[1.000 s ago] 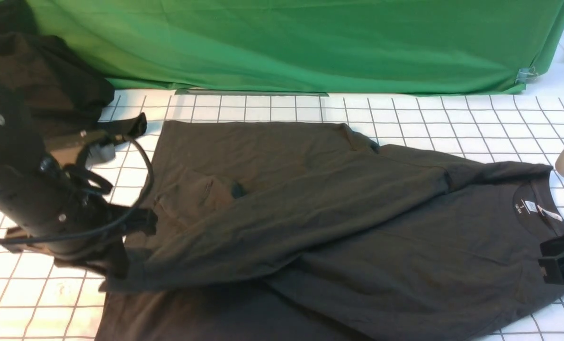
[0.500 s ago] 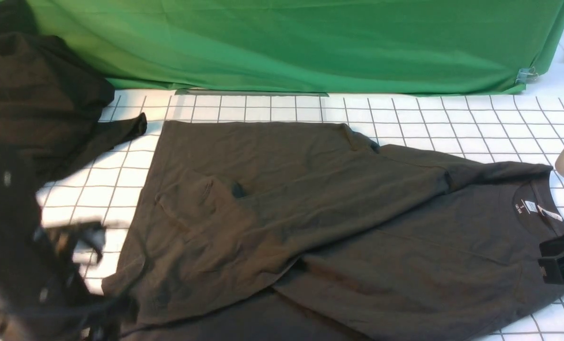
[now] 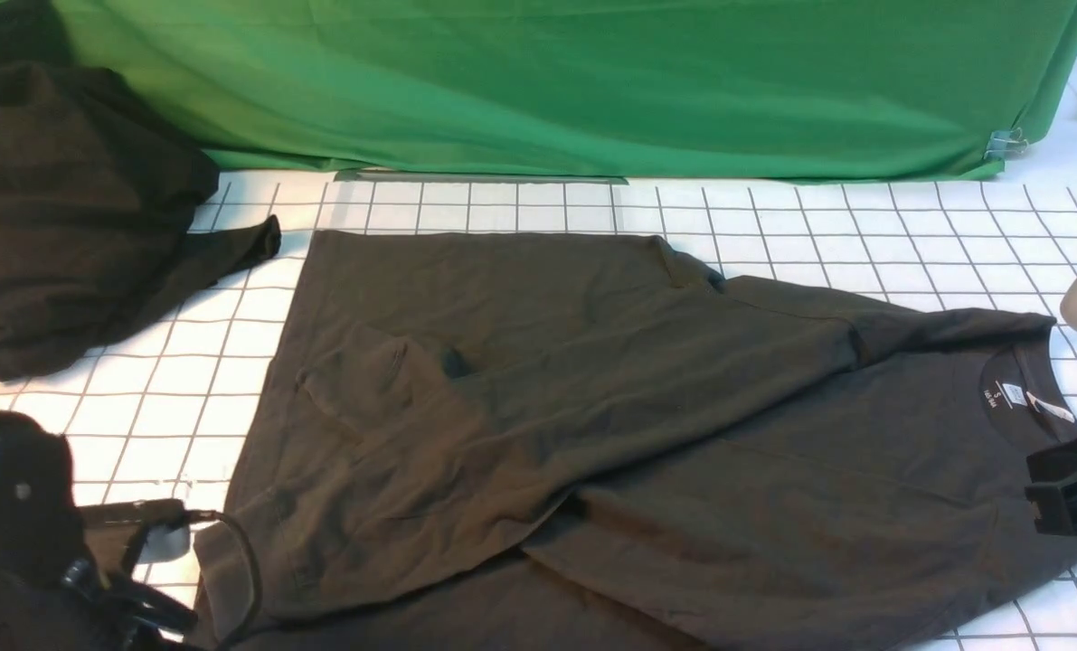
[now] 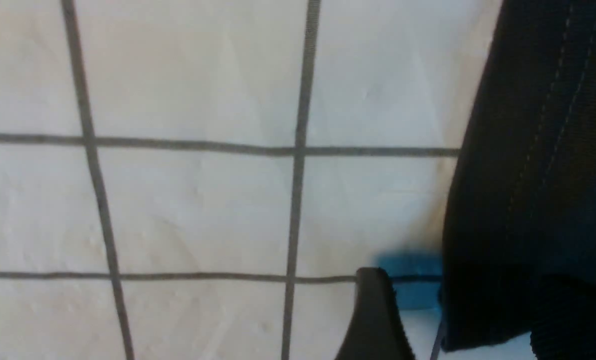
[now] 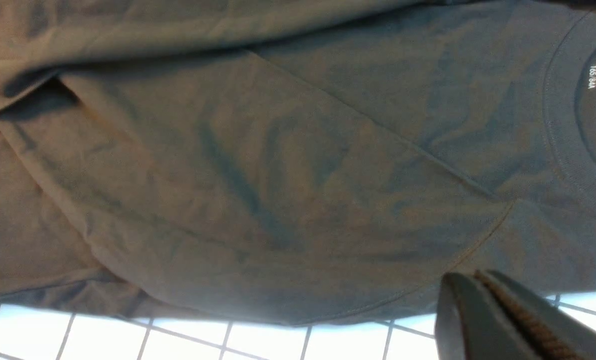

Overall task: Fold a long-sleeved shirt over a white checkered tablecloth.
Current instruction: 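Grasp the near edge of the shirt at its hem and shoulder corners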

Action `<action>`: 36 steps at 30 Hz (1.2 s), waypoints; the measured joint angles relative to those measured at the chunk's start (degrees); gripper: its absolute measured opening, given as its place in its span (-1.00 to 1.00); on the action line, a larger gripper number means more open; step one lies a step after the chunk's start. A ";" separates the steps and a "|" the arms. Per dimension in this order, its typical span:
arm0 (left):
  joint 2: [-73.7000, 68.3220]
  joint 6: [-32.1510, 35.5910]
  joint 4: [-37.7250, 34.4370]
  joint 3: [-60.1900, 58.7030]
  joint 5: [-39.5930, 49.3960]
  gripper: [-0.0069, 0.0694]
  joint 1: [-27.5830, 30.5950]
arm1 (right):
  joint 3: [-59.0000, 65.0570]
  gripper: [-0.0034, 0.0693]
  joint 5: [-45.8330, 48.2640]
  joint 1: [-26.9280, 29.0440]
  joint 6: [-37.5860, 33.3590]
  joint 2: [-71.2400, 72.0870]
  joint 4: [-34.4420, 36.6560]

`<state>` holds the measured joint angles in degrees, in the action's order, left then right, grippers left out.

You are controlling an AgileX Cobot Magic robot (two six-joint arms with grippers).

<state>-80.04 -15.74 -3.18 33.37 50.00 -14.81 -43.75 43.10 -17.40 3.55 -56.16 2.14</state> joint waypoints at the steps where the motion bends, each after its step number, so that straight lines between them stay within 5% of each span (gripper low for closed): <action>1: 0.00 -0.28 0.36 0.00 -0.46 0.24 -1.05 | 0.00 -0.89 0.00 0.00 0.00 0.00 0.00; 19: 0.23 -6.71 2.32 -2.89 -4.05 0.21 -3.96 | 0.00 -0.85 0.87 0.00 -0.07 0.00 0.00; 23: 0.34 -6.71 1.55 -3.02 -4.71 0.00 -3.96 | 0.00 -0.85 0.87 0.00 -0.09 0.00 0.00; 29: 1.42 -2.67 0.56 -3.02 -4.75 -0.71 -4.08 | 0.00 -0.82 3.14 0.00 -1.95 0.00 0.00; 36: 11.60 -2.07 8.05 -1.08 5.93 -0.76 -4.08 | 0.00 -0.82 13.35 0.00 -13.11 0.00 2.58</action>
<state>-68.44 -17.82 4.87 32.29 55.93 -18.89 -43.75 56.45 -17.40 -9.56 -56.16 4.72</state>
